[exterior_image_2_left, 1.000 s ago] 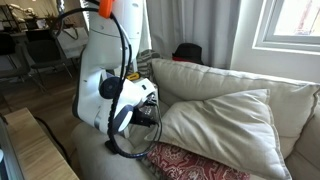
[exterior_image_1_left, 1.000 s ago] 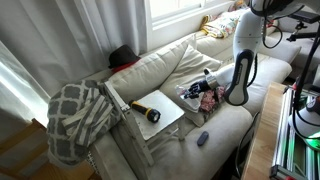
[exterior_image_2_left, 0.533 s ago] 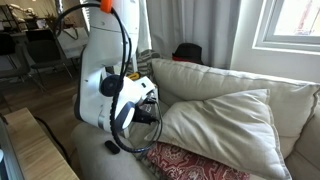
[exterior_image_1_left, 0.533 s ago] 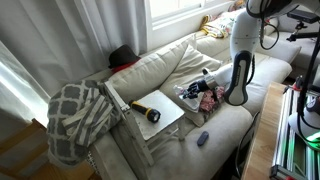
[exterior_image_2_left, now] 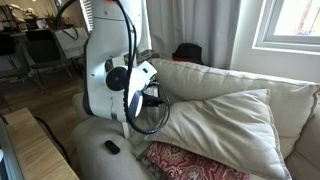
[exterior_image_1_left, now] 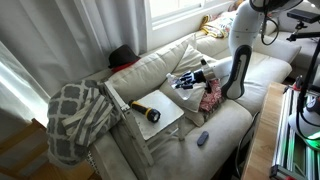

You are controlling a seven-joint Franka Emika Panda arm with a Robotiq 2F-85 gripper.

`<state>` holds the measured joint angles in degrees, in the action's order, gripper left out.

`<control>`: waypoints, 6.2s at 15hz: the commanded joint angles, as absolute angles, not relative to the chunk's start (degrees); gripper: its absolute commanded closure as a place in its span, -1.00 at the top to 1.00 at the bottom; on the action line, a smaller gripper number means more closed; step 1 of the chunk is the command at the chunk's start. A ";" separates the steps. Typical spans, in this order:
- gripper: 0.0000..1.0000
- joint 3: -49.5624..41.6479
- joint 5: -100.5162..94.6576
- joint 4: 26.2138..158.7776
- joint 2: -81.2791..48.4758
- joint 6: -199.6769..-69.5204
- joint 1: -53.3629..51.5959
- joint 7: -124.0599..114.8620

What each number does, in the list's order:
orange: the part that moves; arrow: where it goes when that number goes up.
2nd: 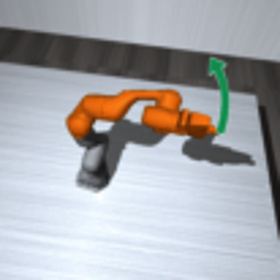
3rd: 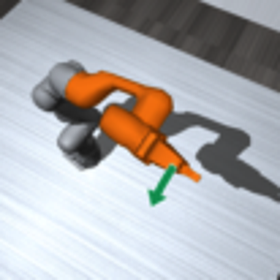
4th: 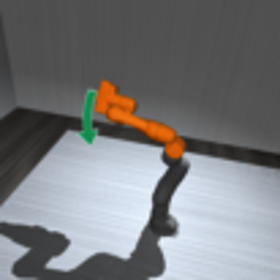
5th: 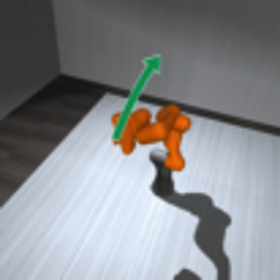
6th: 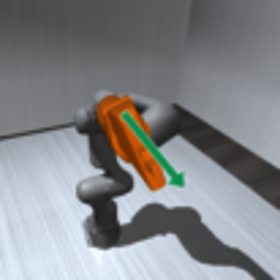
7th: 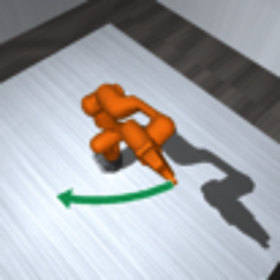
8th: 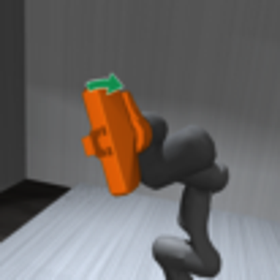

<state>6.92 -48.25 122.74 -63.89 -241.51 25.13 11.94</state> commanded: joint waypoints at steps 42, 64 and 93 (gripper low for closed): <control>-0.51 31.28 -91.57 99.31 -85.69 -243.10 39.77 10.54; -0.51 24.99 -83.74 101.67 -85.66 -242.92 35.86 10.70; -0.51 28.71 -82.38 107.58 -85.70 -243.03 38.67 17.30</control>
<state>29.09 -83.59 106.46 -85.72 -241.50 38.70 15.69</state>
